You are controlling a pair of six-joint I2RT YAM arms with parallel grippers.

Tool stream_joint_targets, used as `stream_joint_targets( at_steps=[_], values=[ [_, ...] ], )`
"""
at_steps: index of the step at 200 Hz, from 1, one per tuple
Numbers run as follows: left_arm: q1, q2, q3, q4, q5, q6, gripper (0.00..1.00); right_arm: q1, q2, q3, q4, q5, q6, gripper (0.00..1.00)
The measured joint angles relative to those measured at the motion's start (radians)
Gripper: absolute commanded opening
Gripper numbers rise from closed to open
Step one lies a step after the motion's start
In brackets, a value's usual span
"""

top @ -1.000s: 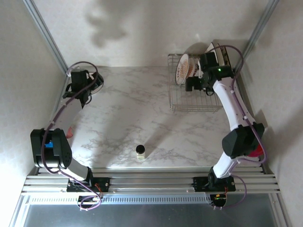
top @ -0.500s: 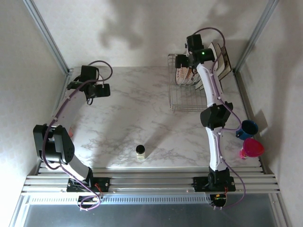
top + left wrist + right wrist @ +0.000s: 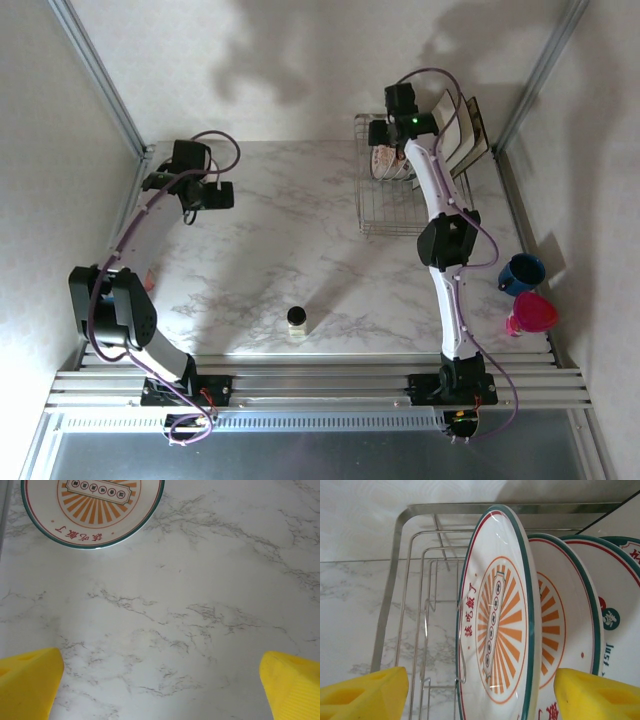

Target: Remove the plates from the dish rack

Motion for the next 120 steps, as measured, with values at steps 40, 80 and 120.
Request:
stream_joint_targets(
  at_steps=[40,80,120],
  values=[
    [0.000,-0.010,0.000,-0.006,0.000,0.000,1.00,0.003,0.024,0.000,0.033,0.027,0.019,0.64],
    [0.000,-0.011,-0.002,-0.018,0.000,0.000,1.00,0.005,0.042,0.000,0.051,0.056,0.034,0.55],
    [0.000,-0.017,-0.017,-0.027,0.000,-0.001,0.99,0.011,0.054,0.000,0.052,0.094,0.043,0.44]
  ],
)
